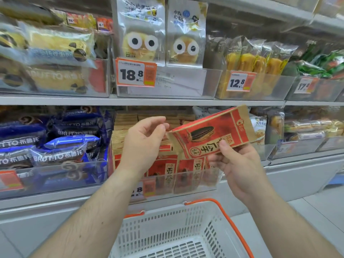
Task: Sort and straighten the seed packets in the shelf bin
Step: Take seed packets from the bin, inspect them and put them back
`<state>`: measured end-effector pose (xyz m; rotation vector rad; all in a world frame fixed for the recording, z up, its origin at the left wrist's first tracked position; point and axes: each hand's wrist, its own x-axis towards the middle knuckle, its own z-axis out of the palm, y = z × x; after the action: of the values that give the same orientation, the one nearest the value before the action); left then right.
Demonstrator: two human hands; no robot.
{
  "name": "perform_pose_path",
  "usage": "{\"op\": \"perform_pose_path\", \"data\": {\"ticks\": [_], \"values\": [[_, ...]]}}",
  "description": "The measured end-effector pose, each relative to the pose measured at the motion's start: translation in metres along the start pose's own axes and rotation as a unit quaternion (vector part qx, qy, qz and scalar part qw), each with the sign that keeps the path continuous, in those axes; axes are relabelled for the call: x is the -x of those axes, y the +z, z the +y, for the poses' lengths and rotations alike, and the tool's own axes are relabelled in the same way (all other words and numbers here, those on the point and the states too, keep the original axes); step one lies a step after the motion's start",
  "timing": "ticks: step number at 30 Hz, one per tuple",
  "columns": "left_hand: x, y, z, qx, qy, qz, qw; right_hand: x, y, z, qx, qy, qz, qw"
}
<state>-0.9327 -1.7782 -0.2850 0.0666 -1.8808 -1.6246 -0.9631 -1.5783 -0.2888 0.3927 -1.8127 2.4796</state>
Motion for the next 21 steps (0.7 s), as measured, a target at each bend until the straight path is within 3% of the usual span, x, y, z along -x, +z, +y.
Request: {"op": "perform_pose_path", "data": {"ticks": [4,8,12,15,21], "values": [[-0.014,-0.002,0.000,-0.170,0.014,-0.012,0.985,-0.040,0.007,-0.023,0.074,-0.046,-0.005,0.996],[-0.020,-0.002,-0.003,-0.337,-0.001,-0.072,0.939,-0.086,0.017,-0.029,0.201,-0.047,-0.035,0.978],[-0.021,-0.002,-0.002,-0.433,-0.022,-0.140,0.890,-0.129,0.023,-0.020,0.335,-0.011,-0.084,0.938],[-0.022,-0.001,-0.001,-0.477,-0.031,-0.162,0.863,-0.153,0.028,-0.010,0.399,0.015,-0.131,0.908],[-0.028,-0.002,-0.004,-0.477,-0.048,-0.170,0.861,-0.182,0.039,0.016,0.465,0.082,-0.208,0.857]]}}
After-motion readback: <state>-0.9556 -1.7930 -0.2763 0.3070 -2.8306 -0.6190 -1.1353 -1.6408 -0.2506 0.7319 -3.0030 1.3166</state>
